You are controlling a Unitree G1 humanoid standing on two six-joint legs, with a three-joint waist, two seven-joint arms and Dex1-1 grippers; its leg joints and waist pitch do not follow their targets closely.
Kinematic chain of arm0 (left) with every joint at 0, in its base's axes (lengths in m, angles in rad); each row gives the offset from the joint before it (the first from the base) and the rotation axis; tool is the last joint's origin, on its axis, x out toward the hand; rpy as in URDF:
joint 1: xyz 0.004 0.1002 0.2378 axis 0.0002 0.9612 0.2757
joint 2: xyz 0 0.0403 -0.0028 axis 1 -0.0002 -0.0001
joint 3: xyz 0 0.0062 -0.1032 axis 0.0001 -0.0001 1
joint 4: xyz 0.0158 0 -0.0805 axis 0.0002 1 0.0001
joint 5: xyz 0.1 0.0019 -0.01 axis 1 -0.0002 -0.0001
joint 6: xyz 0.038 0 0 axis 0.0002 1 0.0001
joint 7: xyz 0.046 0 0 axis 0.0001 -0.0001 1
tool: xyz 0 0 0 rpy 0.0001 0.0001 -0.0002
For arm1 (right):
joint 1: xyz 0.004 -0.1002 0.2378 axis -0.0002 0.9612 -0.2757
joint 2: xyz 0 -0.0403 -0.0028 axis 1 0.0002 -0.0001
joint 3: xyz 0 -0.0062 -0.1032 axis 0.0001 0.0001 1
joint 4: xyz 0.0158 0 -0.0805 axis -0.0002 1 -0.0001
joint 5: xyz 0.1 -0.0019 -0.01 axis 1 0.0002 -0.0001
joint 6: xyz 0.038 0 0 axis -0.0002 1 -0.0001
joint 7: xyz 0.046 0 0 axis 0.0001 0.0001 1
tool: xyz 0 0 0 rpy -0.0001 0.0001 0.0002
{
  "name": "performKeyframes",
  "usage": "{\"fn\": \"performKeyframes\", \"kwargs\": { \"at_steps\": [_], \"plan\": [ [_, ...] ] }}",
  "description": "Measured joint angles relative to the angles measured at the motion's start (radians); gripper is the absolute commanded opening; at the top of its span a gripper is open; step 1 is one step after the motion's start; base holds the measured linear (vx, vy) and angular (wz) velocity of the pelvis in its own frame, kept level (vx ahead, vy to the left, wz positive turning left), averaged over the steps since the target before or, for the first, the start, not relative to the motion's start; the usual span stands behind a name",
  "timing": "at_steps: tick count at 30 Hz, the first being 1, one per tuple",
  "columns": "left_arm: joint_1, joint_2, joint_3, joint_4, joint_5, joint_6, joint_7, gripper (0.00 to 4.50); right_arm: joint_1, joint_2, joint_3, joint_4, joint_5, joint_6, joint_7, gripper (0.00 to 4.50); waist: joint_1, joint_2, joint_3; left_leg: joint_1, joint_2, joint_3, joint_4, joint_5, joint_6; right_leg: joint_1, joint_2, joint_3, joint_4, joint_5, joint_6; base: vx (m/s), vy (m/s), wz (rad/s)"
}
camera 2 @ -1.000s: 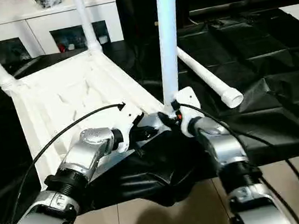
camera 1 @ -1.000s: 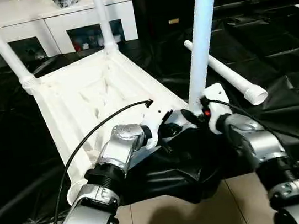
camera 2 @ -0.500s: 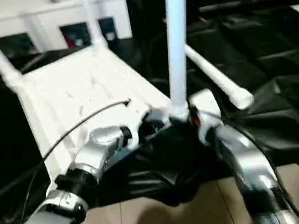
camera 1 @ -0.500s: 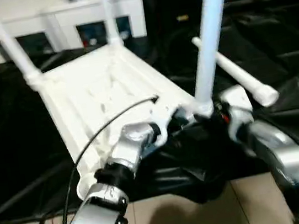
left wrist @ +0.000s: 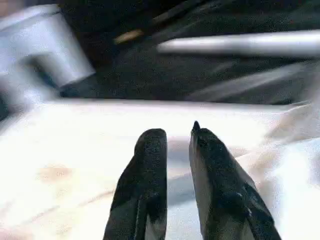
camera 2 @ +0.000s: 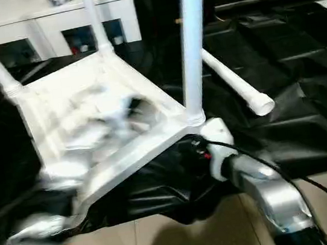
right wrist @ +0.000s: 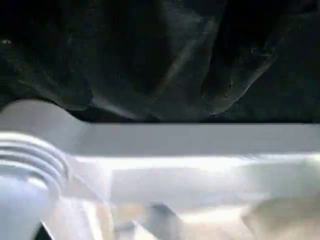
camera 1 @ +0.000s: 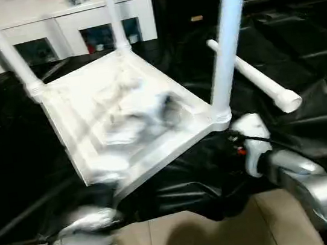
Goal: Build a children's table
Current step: Rotate table base
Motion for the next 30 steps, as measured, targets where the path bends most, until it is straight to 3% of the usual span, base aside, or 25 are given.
{"fn": "performKeyframes", "kwargs": {
  "at_steps": [3, 5, 10, 16, 23, 28, 30],
  "plan": [
    [0.078, 0.107, 0.029, -0.147, 0.063, 0.113, -0.014, 0.66, -0.032, 0.007, 0.008, 0.036, -0.004, 0.021, -0.011, 3.87, 0.012, -0.012, 0.0, 0.0, 0.0, 0.001, -0.001, 0.002, 0.004, -0.001, 0.0, 0.001, 0.0, -0.001, 0.001, 0.0, 0.0, 0.0],
    [0.139, 0.149, 0.035, -0.225, 0.094, 0.209, -0.029, 0.57, -0.062, 0.015, 0.016, 0.058, -0.003, 0.034, -0.016, 3.61, 0.02, -0.018, 0.001, -0.001, 0.0, 0.002, 0.0, 0.002, 0.003, -0.001, 0.0, 0.002, -0.001, -0.001, 0.0, 0.0, 0.0, 0.0],
    [0.22, 0.229, -0.005, -0.283, 0.103, 0.356, -0.098, 0.14, -0.12, 0.027, 0.019, 0.135, -0.006, 0.035, -0.02, 3.17, 0.04, -0.037, 0.004, -0.001, -0.001, 0.003, 0.001, 0.001, -0.002, -0.001, -0.001, 0.003, 0.002, 0.0, 0.0, 0.0, 0.0, 0.0],
    [0.269, 0.271, -0.115, -0.285, 0.11, 0.376, -0.167, 0.0, -0.138, 0.048, 0.029, 0.198, -0.019, 0.034, -0.043, 2.72, 0.039, -0.039, 0.003, 0.0, -0.002, 0.003, 0.002, 0.002, -0.004, -0.001, 0.0, 0.006, 0.002, 0.004, 0.001, 0.0, 0.0, 0.0],
    [0.289, 0.344, -0.209, -0.313, 0.115, 0.462, -0.275, 0.0, -0.151, 0.044, 0.026, 0.217, -0.021, 0.031, -0.052, 2.17, 0.035, -0.031, 0.002, 0.001, -0.001, 0.003, 0.001, 0.003, -0.005, -0.001, 0.0, 0.006, 0.003, 0.004, 0.001, 0.0, 0.0, 0.0],
    [0.293, 0.392, -0.239, -0.337, 0.069, 0.488, -0.36, 0.0, -0.169, 0.062, 0.028, 0.274, -0.026, -0.002, -0.055, 1.85, 0.034, -0.031, 0.002, 0.001, -0.002, 0.003, 0.001, 0.003, -0.005, -0.001, 0.0, 0.006, 0.003, 0.004, 0.001, 0.0, 0.0, 0.0],
    [0.294, 0.397, -0.245, -0.35, 0.055, 0.492, -0.403, 0.0, -0.188, 0.065, 0.028, 0.304, -0.032, -0.016, -0.062, 1.52, 0.032, -0.031, 0.002, 0.001, -0.002, 0.003, 0.001, 0.003, -0.005, -0.001, 0.0, 0.006, 0.003, 0.004, 0.001, 0.0, 0.0, 0.0]
  ]
}}
